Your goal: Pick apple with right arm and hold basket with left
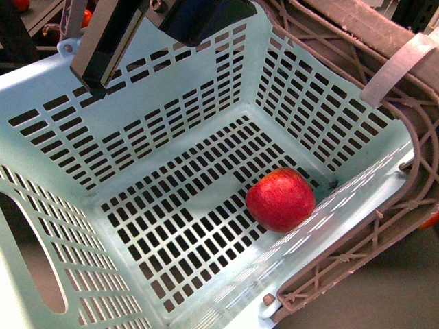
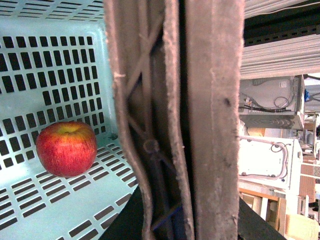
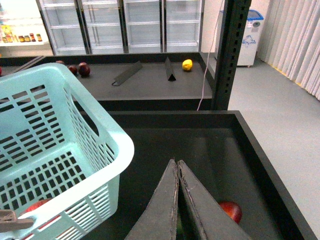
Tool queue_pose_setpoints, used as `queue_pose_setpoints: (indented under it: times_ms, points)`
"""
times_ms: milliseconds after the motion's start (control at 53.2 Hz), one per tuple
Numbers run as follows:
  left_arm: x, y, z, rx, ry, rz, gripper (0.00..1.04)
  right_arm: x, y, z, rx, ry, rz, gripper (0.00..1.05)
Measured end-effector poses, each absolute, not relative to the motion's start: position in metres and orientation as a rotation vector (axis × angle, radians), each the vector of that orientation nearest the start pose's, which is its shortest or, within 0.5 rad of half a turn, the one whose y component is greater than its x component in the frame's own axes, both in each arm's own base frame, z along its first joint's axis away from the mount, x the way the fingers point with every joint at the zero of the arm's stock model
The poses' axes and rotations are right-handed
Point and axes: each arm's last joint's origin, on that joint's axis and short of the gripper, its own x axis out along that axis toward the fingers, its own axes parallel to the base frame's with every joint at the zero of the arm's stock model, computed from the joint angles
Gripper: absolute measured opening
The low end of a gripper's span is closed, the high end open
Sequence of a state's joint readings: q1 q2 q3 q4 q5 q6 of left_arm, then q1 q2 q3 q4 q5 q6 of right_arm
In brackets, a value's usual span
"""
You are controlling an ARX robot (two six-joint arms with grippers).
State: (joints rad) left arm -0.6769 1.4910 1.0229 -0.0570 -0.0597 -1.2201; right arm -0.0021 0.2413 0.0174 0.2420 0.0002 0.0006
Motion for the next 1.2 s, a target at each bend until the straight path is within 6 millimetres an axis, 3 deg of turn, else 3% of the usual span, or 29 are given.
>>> queue_pose_setpoints:
  times_ms: [621, 809, 1128, 1204]
  points:
    - [0.257, -0.204, 0.261, -0.965, 0.786, -0.219, 0.17, 0.097, 0.0, 0.169, 0.0, -0.012, -0.002, 0.03]
    - [0.257, -0.204, 0.261, -0.964, 0.784, -0.217, 0.17, 0.097, 0.0, 0.169, 0.0, -0.012, -0.003, 0.46]
    - [0.257, -0.204, 0.261, -0.964, 0.784, -0.218, 0.17, 0.097, 0.0, 0.169, 0.0, -0.013, -0.003, 0.95]
    - [0.257, -0.204, 0.261, -0.964, 0.783, -0.218, 0.17, 0.097, 0.0, 0.169, 0.001, -0.013, -0.002, 0.96]
